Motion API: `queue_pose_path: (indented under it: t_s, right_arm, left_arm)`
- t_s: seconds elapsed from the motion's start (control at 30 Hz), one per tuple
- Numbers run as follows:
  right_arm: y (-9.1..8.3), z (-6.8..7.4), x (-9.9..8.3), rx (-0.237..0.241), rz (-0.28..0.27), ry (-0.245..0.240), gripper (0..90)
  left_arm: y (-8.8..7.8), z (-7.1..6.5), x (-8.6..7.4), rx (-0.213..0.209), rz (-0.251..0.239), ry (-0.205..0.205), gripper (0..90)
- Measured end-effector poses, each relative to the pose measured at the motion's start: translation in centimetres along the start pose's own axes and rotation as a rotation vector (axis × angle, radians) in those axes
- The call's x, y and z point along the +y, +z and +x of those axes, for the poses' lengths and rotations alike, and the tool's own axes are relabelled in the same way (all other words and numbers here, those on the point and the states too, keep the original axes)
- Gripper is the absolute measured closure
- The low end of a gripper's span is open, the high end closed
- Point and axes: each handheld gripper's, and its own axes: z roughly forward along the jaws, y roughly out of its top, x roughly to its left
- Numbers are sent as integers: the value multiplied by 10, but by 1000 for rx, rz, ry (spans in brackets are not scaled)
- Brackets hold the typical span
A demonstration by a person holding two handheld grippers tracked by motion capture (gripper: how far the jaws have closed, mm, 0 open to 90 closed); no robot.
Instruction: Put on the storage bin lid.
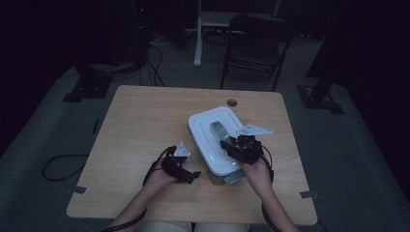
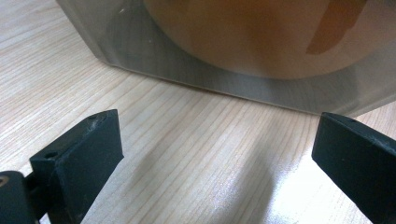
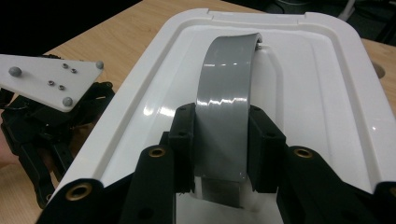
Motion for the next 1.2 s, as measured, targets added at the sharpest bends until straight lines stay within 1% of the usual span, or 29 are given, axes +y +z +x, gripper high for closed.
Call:
queue_pose_path:
  t_s: [0.1,0.23,0.3,0.43,0.5,0.67,0.77,0.8,0.87,0.9,1.03,1.07,1.17,1.2]
  right_arm:
    - [0,-3,-3,2,-2,16,672]
    - [0,-1,-2,-3,2,10,672]
    - [0,-3,-2,4,3,16,672]
    - [0,-2,-2,4,7,13,672]
    - [0,-2,-1,5,8,14,672]
    - [1,-3,1,15,15,12,672]
    - [1,-2,1,14,16,4,672]
    - [2,0,2,19,22,-16,672]
    - [3,3,2,9,29,-25,671]
    - [3,3,2,8,30,-17,671]
    - [3,-2,-3,39,21,14,671]
    - [3,-3,-4,43,16,14,671]
    - [3,-2,-3,41,25,10,667]
    - [4,-2,-3,37,38,3,656]
  left_arm:
    - [1,-1,-1,2,-5,-5,24]
    - [2,-1,-3,5,-4,-11,24]
    - [3,0,-5,4,3,-10,24]
    - [4,1,-7,11,4,-24,24]
    - [3,2,-7,16,8,-21,24]
    - [2,3,-6,27,-1,-35,24]
    - [1,3,-5,33,-7,-41,24]
    - [0,3,-4,42,-23,-56,24]
    - [-2,4,-3,47,-22,-50,24]
    - [-3,4,-2,48,-25,-48,24]
    - [-4,3,-1,47,-29,-45,24]
    - [-4,3,0,48,-27,-43,24]
    - [-3,2,-1,50,-20,-42,24]
    - [-3,2,-1,48,-21,-44,24]
